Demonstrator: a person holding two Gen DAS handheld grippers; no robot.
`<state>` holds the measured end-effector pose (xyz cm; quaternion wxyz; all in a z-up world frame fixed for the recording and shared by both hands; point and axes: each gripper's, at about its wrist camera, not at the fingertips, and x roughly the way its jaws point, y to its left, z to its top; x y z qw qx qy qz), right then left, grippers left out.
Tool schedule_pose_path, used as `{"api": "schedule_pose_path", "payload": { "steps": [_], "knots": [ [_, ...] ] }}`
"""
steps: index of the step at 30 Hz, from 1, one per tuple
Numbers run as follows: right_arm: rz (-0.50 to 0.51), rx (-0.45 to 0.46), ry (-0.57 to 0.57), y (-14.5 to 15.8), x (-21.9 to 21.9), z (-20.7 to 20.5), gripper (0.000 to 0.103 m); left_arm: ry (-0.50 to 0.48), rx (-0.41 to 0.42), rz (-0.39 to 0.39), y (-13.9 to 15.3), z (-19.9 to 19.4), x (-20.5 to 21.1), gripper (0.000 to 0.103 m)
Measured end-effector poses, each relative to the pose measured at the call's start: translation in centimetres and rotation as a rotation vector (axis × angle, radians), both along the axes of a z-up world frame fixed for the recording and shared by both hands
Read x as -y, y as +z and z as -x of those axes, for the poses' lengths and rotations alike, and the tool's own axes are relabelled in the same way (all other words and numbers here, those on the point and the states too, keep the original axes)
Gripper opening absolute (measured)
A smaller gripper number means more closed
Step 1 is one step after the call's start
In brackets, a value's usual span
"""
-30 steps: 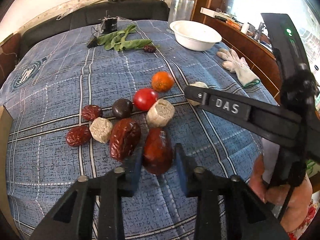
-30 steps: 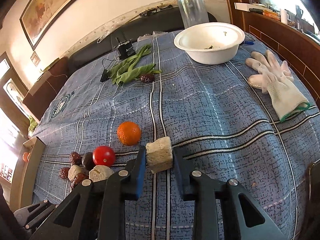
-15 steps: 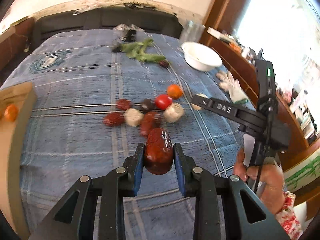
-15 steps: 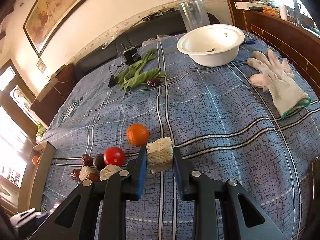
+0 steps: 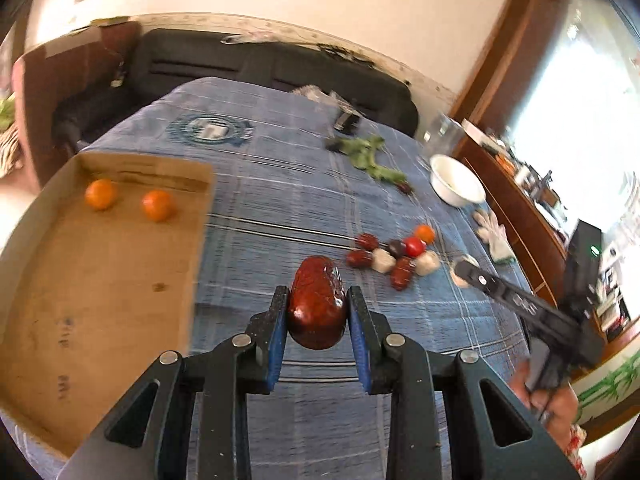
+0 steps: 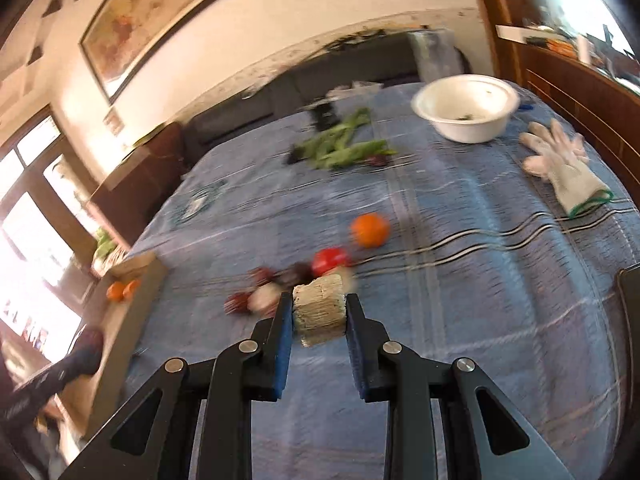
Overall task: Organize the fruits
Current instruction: 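Carry the date and cube into the tray and open both tools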
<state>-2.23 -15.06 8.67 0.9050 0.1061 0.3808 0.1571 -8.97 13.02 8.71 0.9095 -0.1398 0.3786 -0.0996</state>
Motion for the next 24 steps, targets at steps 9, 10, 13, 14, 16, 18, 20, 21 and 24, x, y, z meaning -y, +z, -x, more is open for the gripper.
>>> {"api": "schedule_pose_path", "payload": {
  "steps": [9, 10, 13, 14, 16, 18, 20, 21, 24],
  "knots": [
    [-0.002, 0.006, 0.27, 3.6, -10.9, 1.6, 0.028, 0.178, -0.018, -0.019, 0.9, 0.5, -9.9, 0.028],
    [-0.004, -0.004, 0.306, 3.7, -12.7, 1.4, 0.028, 0.189, -0.039, -0.025, 1.0, -0.1, -11.0, 0.028],
    [0.007, -0.025, 0.381, 3.5, -17.0, 0.7, 0.028, 0.197, -0.091, -0.04, 0.6, -2.0, -13.4, 0.028],
    [0.018, -0.03, 0.396, 3.2, -18.3, 0.6, 0.028, 0.199, -0.104, -0.046, 0.4, -2.6, -14.0, 0.028],
    [0.047, -0.049, 0.426, 2.2, -21.3, 0.1, 0.028, 0.21, -0.143, -0.065, -0.4, -4.0, -15.0, 0.028],
    [0.071, -0.071, 0.444, 1.2, -23.3, -0.4, 0.028, 0.21, -0.2, -0.053, -1.7, -5.7, -16.1, 0.028],
    [0.1, -0.095, 0.457, -0.1, -25.4, -1.1, 0.028, 0.21, -0.242, -0.031, -2.8, -6.6, -17.0, 0.028],
    [0.114, -0.105, 0.462, -0.7, -26.2, -1.5, 0.028, 0.21, -0.26, -0.023, -3.2, -7.1, -17.5, 0.028],
    [0.143, -0.135, 0.473, -2.3, -28.1, -2.7, 0.028, 0.218, -0.291, -0.005, -3.9, -8.2, -18.5, 0.028]
  ]
}}
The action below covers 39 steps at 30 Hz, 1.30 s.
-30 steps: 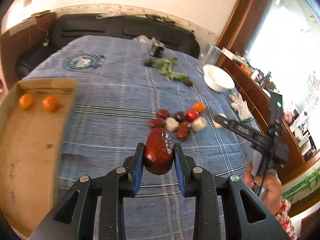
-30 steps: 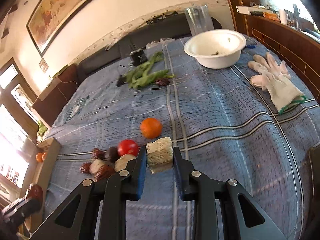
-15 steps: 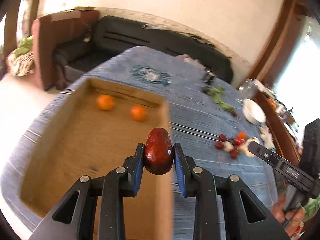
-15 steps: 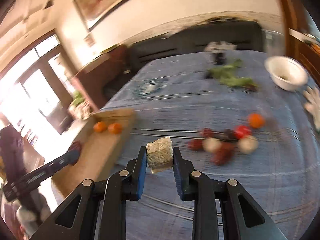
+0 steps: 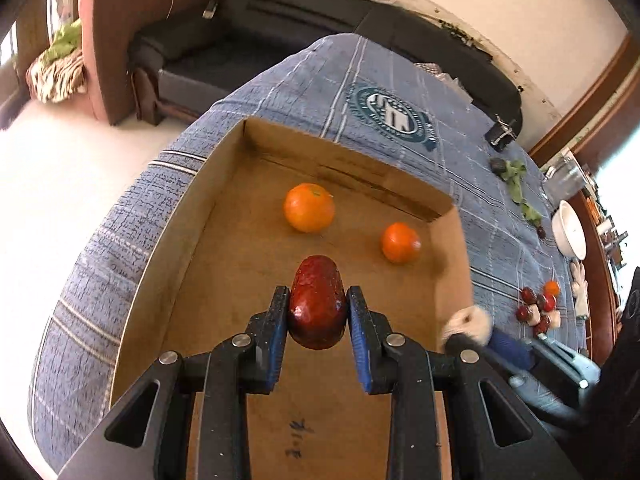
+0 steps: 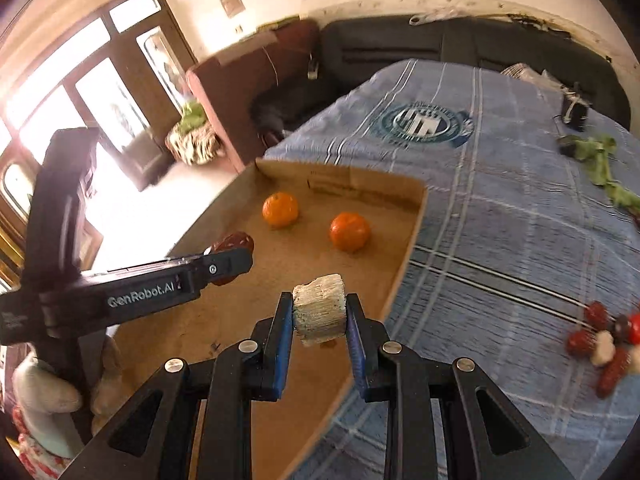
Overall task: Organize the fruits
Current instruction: 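Carry the date and cube into the tray and open both tools, then move both open tools back to the fruit cluster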
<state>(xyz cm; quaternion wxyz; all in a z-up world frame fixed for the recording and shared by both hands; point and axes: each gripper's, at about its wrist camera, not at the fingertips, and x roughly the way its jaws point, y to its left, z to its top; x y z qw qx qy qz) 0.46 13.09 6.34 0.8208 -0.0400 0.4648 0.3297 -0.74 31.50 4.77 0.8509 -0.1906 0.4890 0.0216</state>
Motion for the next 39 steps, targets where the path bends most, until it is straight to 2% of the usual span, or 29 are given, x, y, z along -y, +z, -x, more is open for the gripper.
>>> {"api": "schedule_pose_path", "payload": {
  "steps": [7, 11, 16, 19, 21, 23, 26, 34, 39],
  "knots": [
    [0.047, -0.035, 0.023, -2.4, -2.5, -1.2, 0.028, 0.027, -0.037, 0.024, -1.2, -1.6, -1.3, 0.028],
    [0.065, -0.011, 0.029, -2.7, -3.2, -1.3, 0.029, 0.047, -0.036, 0.04, -1.4, -1.7, -1.7, 0.032],
    [0.033, 0.023, 0.023, -1.4, -2.2, -0.5, 0.042, 0.087, 0.012, 0.077, 0.1, -0.3, -2.4, 0.04],
    [-0.013, 0.038, 0.002, -0.1, -0.5, 0.3, 0.046, 0.11, 0.07, 0.073, 2.1, 1.4, -2.1, 0.045],
    [-0.043, 0.054, -0.021, 0.7, 1.2, 1.1, 0.05, 0.118, 0.109, 0.053, 3.4, 2.7, -1.3, 0.056],
    [-0.075, 0.073, -0.055, 1.4, 3.3, 2.1, 0.057, 0.114, 0.157, 0.016, 4.8, 4.3, 0.1, 0.065],
    [-0.109, 0.076, -0.11, 1.7, 6.6, 3.1, 0.06, 0.085, 0.215, -0.051, 6.4, 6.1, 3.3, 0.072],
    [-0.103, 0.078, -0.259, 1.7, 16.3, 4.6, 0.06, -0.028, 0.319, -0.172, 8.0, 9.4, 12.4, 0.073],
    [-0.11, 0.073, -0.341, 1.5, 21.3, 5.2, 0.06, -0.086, 0.302, -0.214, 7.4, 9.4, 15.8, 0.073]
  ]
}}
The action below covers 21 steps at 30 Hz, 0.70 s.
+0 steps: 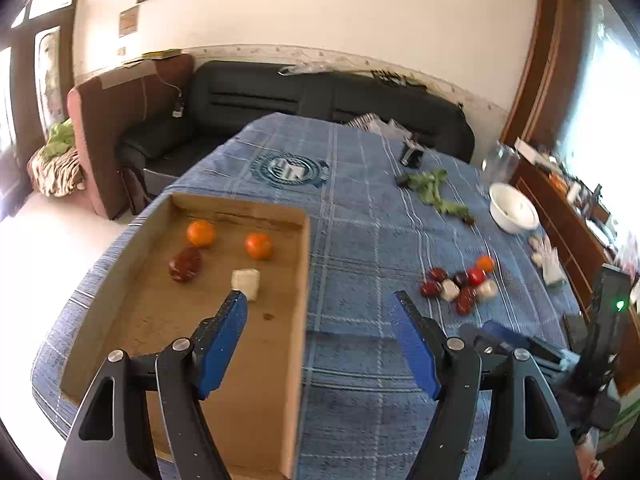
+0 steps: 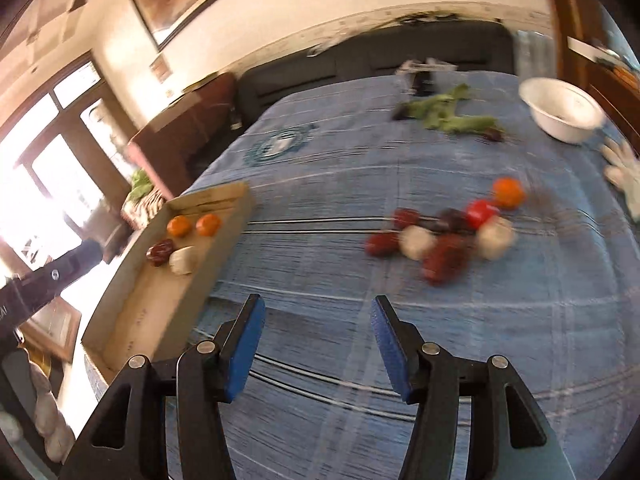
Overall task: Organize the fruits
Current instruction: 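Move both open tools back to the fruit cluster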
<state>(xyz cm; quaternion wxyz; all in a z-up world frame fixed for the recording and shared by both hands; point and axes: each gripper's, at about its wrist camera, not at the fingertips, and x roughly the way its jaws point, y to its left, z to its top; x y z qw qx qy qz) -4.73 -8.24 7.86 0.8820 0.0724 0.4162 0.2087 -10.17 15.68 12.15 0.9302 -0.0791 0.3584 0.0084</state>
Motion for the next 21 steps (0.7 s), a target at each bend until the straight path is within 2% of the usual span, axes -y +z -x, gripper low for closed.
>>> {"api": "schedule_pose_path", "payload": {
  "steps": [9, 14, 21],
  "knots": [
    [0.009, -0.008, -0.135, -0.7, 7.6, 0.2, 0.06, -0.021, -0.047, -0.01, -1.4, -0.5, 2.2, 0.073],
    [0.006, -0.036, -0.211, -1.4, 11.4, -0.3, 0.061, -0.041, -0.099, 0.0, -3.2, -1.7, 3.5, 0.073],
    [0.036, -0.038, -0.231, -1.4, 11.7, -2.0, 0.062, -0.098, -0.143, 0.001, -5.3, -2.7, 5.9, 0.073]
  ]
}}
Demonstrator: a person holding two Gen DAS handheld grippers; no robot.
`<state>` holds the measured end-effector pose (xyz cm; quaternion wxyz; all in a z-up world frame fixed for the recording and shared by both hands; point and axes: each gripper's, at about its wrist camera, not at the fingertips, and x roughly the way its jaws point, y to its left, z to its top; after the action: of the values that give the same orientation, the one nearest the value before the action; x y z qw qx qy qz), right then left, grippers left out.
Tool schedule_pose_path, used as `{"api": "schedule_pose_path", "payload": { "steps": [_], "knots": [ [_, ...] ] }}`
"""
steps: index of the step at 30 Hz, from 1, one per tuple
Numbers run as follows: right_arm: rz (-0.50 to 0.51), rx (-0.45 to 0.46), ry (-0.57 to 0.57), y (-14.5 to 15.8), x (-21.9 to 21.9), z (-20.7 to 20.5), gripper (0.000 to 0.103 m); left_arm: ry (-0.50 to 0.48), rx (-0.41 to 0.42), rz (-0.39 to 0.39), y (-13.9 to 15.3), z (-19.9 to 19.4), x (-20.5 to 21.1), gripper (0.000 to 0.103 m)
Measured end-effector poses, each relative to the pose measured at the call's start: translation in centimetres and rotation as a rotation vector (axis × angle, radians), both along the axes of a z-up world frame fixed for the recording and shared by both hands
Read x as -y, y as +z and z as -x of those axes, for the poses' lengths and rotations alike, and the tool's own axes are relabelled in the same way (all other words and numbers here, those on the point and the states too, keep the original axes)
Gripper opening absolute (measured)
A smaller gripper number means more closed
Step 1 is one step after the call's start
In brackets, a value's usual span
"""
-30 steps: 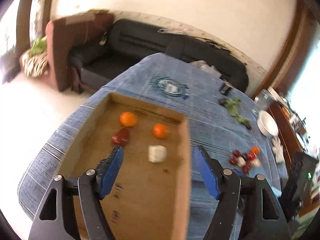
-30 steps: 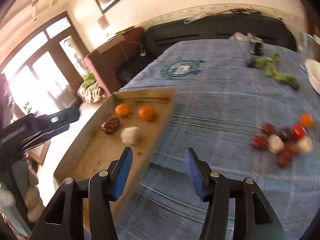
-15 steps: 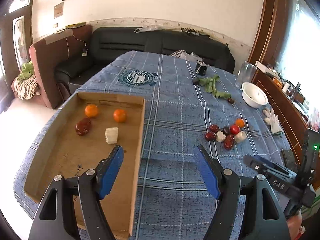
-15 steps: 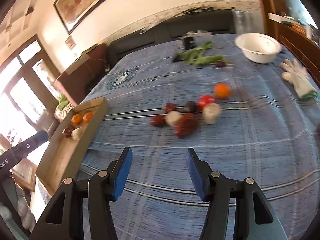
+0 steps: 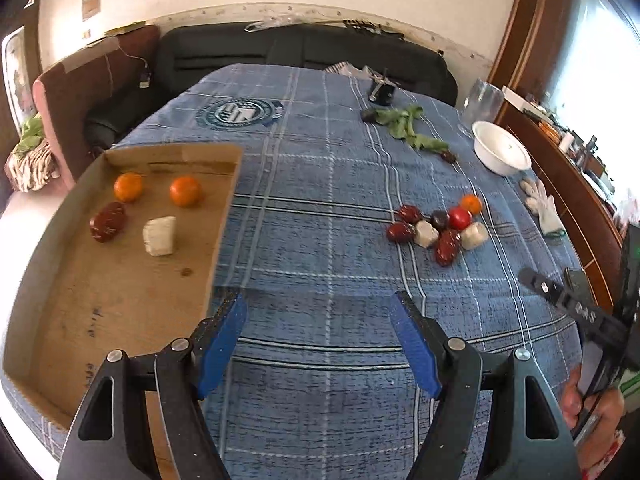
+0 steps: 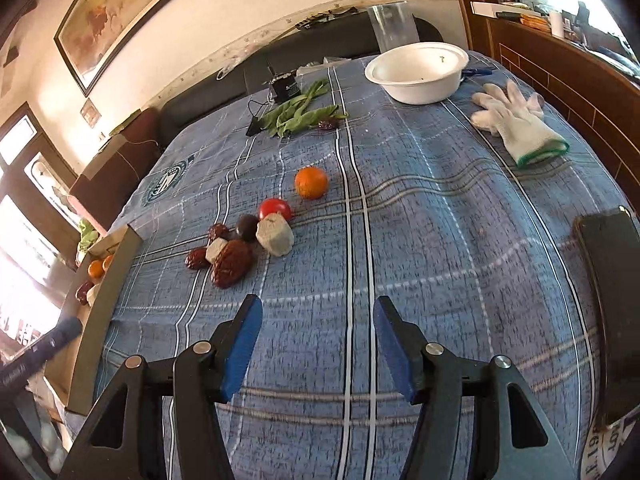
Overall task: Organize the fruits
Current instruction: 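Move both open tools back to the fruit cluster, then grasp another red date with the left tool while the right tool grasps a round white bun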
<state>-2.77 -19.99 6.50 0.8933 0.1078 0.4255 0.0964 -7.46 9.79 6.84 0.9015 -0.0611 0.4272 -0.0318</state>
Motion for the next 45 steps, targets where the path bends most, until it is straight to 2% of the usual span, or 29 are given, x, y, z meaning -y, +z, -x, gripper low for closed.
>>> {"api": "schedule_pose_path", "payload": {
  "steps": [10, 12, 14, 16, 22, 23, 24, 26, 27, 32, 37, 38, 39, 40, 45],
  "knots": [
    [0.054, 0.005, 0.033, -1.6, -3.9, -6.2, 0.061, -0.054, -0.015, -0.021, -1.1, -0.4, 1.7, 0.073],
    [0.053, 0.002, 0.05, -1.9, -4.5, -6.6, 0.056, -0.06, -0.015, -0.024, -1.1, -0.5, 1.9, 0.073],
    [0.059, -0.002, 0.067, -2.3, -4.8, -6.8, 0.039, -0.069, -0.022, -0.022, -1.4, -1.0, 2.3, 0.073],
    [0.057, -0.007, 0.072, -2.5, -4.8, -6.9, 0.028, -0.09, -0.03, -0.016, -1.8, -1.6, 3.1, 0.073],
    [0.016, -0.013, 0.002, -2.4, -2.0, -6.5, 0.028, -0.209, -0.001, 0.017, -2.1, -4.1, 6.9, 0.072],
    [0.005, -0.016, -0.008, -2.3, -1.5, -6.5, 0.028, -0.225, 0.002, 0.013, -2.2, -4.5, 7.6, 0.066],
    [0.002, -0.017, -0.014, -2.3, -1.2, -6.4, 0.028, -0.241, 0.003, 0.005, -2.3, -5.0, 8.3, 0.055],
    [0.001, -0.02, -0.031, -2.2, -0.5, -6.3, 0.028, -0.286, 0.001, -0.008, -2.9, -6.2, 10.1, 0.046],
    [-0.004, -0.022, -0.036, -2.2, -0.3, -6.3, 0.028, -0.298, -0.004, -0.008, -3.2, -6.7, 10.6, 0.046],
    [-0.024, -0.031, -0.034, -2.3, 0.1, -6.7, 0.029, -0.307, -0.041, -0.021, -5.0, -9.2, 12.8, 0.046],
    [-0.021, -0.032, -0.03, -2.3, -0.1, -6.8, 0.03, -0.291, -0.047, -0.019, -5.6, -10.1, 13.1, 0.045],
    [-0.02, -0.033, -0.029, -2.2, -0.1, -6.8, 0.03, -0.284, -0.045, -0.021, -5.7, -10.2, 13.1, 0.041],
    [-0.019, -0.033, -0.029, -2.3, -0.2, -6.9, 0.03, -0.275, -0.035, -0.032, -5.7, -10.2, 13.1, 0.029],
    [-0.018, -0.033, -0.028, -2.3, -0.2, -6.9, 0.03, -0.272, -0.029, -0.052, -5.8, -10.2, 13.2, 0.025],
    [0.009, -0.014, -0.022, -2.1, -0.5, -6.8, 0.029, -0.266, -0.026, -0.038, -5.6, -9.5, 12.7, 0.026]
  ]
}}
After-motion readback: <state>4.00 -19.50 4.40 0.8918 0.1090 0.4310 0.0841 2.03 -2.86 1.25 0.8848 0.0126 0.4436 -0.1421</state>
